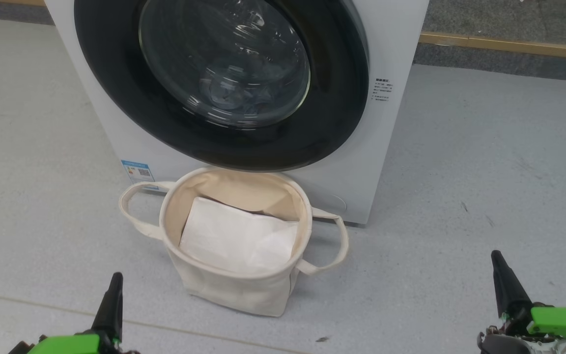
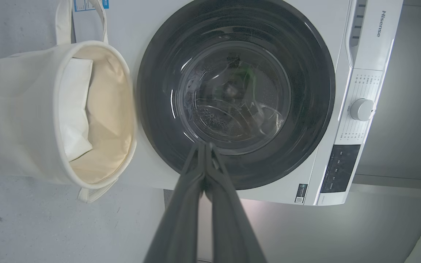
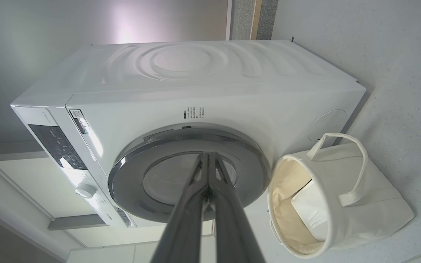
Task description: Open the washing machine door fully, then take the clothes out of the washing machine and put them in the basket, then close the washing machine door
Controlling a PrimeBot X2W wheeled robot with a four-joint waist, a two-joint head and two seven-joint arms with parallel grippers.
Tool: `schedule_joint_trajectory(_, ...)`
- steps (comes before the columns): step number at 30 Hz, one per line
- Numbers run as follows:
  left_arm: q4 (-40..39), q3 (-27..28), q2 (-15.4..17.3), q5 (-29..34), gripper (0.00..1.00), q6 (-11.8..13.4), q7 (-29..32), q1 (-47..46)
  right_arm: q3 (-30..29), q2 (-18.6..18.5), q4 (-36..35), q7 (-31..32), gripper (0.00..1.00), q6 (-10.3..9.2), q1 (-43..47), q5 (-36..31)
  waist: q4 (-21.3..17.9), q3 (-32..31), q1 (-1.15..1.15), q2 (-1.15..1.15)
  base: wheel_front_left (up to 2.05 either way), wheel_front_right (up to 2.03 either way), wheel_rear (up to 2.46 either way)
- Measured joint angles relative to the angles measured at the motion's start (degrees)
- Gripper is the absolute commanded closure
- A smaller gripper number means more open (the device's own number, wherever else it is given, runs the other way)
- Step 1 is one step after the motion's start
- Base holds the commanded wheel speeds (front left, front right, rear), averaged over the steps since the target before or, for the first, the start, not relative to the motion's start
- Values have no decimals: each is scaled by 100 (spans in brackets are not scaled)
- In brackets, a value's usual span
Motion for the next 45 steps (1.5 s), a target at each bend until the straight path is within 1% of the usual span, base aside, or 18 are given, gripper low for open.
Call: schedule_joint_trajectory(45, 0, 0, 0, 1, 100, 0, 0, 0, 0, 0, 0, 0, 100, 0, 0, 0, 0, 0, 0, 0, 0, 0, 0)
